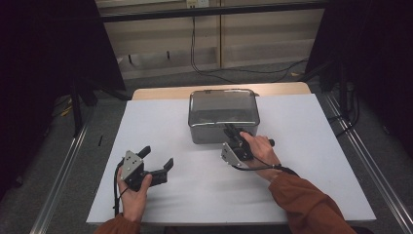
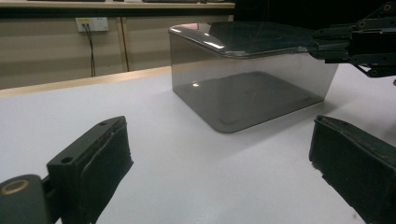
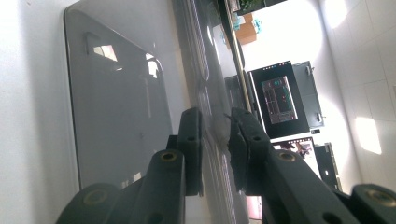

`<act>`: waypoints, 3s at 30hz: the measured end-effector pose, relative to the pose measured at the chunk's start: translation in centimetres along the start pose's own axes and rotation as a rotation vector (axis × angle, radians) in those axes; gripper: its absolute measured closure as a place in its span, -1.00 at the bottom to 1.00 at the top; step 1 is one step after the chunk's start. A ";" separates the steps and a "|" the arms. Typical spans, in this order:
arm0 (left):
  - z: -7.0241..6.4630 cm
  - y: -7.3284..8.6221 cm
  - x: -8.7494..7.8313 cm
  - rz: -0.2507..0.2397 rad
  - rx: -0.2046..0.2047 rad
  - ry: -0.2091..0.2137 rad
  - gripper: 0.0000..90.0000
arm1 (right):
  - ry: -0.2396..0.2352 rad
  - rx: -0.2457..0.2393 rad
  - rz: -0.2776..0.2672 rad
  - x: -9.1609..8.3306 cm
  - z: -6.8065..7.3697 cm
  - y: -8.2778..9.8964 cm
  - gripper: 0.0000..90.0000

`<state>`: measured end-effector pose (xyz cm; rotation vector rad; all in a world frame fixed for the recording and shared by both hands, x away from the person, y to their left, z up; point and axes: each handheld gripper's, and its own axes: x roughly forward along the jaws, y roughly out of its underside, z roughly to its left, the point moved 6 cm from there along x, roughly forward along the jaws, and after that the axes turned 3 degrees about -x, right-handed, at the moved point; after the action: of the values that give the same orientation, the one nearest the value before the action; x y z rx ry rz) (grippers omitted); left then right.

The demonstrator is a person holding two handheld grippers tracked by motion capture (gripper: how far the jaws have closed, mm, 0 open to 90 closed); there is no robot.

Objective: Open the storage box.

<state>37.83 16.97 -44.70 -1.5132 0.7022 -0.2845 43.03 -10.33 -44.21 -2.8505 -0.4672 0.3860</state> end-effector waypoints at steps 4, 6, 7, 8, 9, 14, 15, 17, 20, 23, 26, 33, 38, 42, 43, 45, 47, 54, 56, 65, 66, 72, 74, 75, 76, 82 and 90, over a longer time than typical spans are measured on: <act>-0.1 -0.3 0.1 -0.009 -0.008 -0.007 -0.91 | 0.004 -0.012 -0.001 0.0 0.0 0.0 0.69; -0.1 -0.4 0.3 -0.004 0.002 -0.006 -0.91 | 0.005 -0.015 0.001 0.0 0.0 0.0 0.69; -0.2 -0.5 0.5 -0.007 0.000 -0.003 -0.91 | 0.005 -0.018 -0.002 0.0 0.0 0.0 0.69; -0.3 -0.6 0.6 -0.010 0.010 0.005 -0.92 | 0.006 -0.016 -0.004 0.0 -0.1 0.0 0.69; -0.4 -0.7 0.7 -0.020 0.014 0.008 -0.94 | 0.004 -0.019 -0.004 0.0 -0.1 -0.1 0.69; -0.5 -1.1 1.0 -0.027 0.016 0.015 -0.97 | 0.006 -0.009 -0.004 0.0 -0.1 0.0 0.69; -0.5 -1.2 1.0 -0.031 0.010 0.019 -0.97 | 0.006 -0.011 -0.005 0.0 -0.1 0.0 0.69; -0.5 -1.3 1.1 -0.032 0.008 0.026 -0.97 | 0.005 -0.002 -0.003 0.0 -0.2 0.0 0.69; -0.5 -1.5 1.5 -0.030 0.003 0.036 -0.97 | 0.006 -0.001 -0.008 0.0 -0.3 -0.1 0.69; -0.7 -1.7 2.0 -0.022 0.001 0.050 -0.95 | 0.008 -0.008 -0.006 0.0 -0.3 -0.2 0.70; -0.7 -1.7 2.7 -0.011 0.014 0.053 -0.94 | 0.006 -0.005 -0.010 0.0 -0.4 -0.1 0.69; -0.7 -2.4 4.0 -0.008 0.027 0.055 -0.94 | 0.008 0.002 -0.008 0.0 -0.5 -0.2 0.70; -0.4 -2.5 5.2 0.006 0.031 0.057 -0.93 | 0.028 0.002 -0.016 -0.1 -1.1 -0.3 0.71; -0.3 -2.8 5.9 0.004 0.029 0.057 -0.93 | 0.030 0.005 -0.018 -0.2 -1.3 -0.3 0.72; -0.3 -3.0 6.2 0.005 0.038 0.056 -0.93 | 0.031 0.002 -0.019 -0.1 -1.4 -0.3 0.72; -0.4 -3.2 6.6 0.005 0.047 0.058 -0.93 | 0.034 0.001 -0.020 -0.1 -1.4 -0.3 0.72; -0.5 -3.5 7.0 -0.002 0.044 0.062 -0.93 | 0.035 0.008 -0.022 -0.1 -1.5 -0.3 0.72; -0.9 -4.1 8.4 -0.001 0.056 0.071 -0.93 | 0.037 0.009 -0.023 -0.2 -1.8 -0.4 0.72; -1.0 -4.3 8.8 -0.007 0.067 0.081 -0.92 | 0.033 0.014 -0.024 -0.2 -1.9 -0.4 0.72; -1.7 -4.9 9.7 0.000 0.066 0.095 -0.87 | 0.046 0.016 -0.028 -0.2 -2.5 -0.6 0.73; -1.7 -4.8 9.7 0.006 0.083 0.097 -0.87 | 0.047 0.017 -0.027 -0.2 -2.5 -0.6 0.73; -1.1 -5.2 10.7 0.010 0.096 0.075 -0.87 | 0.048 0.019 -0.030 -0.1 -2.7 -0.6 0.74; -1.1 -5.3 11.0 0.005 0.104 0.077 -0.86 | 0.054 0.016 -0.032 -0.1 -2.9 -0.6 0.74; -1.1 -5.3 11.2 0.001 0.102 0.076 -0.85 | 0.055 0.018 -0.032 -0.2 -3.0 -0.6 0.74; -1.0 -5.3 11.5 0.001 0.101 0.073 -0.85 | 0.054 0.018 -0.032 -0.2 -3.1 -0.6 0.74; -0.4 -5.3 12.5 -0.010 0.096 0.046 -0.84 | 0.067 0.021 -0.033 -0.1 -3.7 -0.8 0.75; 0.0 -6.2 13.7 -0.024 0.113 0.026 -0.81 | 0.071 0.018 -0.036 -0.1 -4.2 -0.8 0.76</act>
<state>49.94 8.53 -42.07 -1.4136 0.6778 -0.3563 44.00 -10.37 -40.00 -2.8230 -0.4977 0.2795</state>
